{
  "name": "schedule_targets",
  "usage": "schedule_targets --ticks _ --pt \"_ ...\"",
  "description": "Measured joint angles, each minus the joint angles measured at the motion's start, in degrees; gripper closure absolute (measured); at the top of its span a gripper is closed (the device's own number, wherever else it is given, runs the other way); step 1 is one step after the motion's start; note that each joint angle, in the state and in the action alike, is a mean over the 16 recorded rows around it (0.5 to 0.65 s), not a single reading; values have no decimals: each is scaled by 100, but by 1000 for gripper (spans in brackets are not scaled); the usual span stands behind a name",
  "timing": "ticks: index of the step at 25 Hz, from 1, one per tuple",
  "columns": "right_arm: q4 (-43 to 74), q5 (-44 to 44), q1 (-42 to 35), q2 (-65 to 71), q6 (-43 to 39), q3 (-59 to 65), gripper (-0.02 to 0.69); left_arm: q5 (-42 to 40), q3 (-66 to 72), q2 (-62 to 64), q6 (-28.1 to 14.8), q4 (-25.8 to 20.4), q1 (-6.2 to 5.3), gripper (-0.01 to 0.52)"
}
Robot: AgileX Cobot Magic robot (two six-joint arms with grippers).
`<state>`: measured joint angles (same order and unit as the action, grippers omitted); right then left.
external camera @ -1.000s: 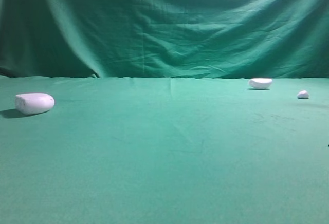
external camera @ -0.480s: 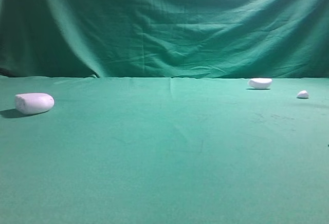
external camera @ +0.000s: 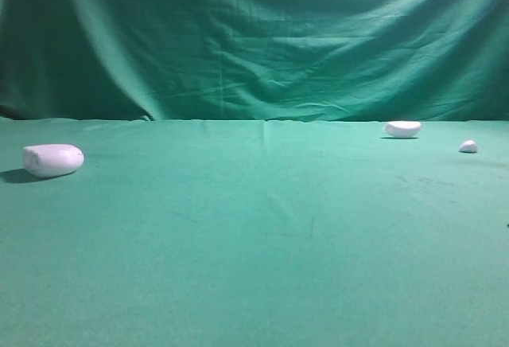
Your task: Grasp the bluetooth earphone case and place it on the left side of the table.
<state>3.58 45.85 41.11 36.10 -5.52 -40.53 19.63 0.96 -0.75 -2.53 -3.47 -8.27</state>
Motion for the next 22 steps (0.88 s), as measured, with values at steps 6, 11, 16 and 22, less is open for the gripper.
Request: schedule_targets --ticks 6,11,16,22 --pt "171 -796 -557 -943 41 1068 665 0 0 0 0 0 0 514" --pt "280 -1484 -1402 -1783 40 2053 665 0 0 0 0 0 0 514" --pt "303 -1938 -2351 -2601 37 2944 665 0 0 0 0 0 0 514" --pt "251 -2166 -3181 -3317 33 3700 665 0 0 0 0 0 0 514"
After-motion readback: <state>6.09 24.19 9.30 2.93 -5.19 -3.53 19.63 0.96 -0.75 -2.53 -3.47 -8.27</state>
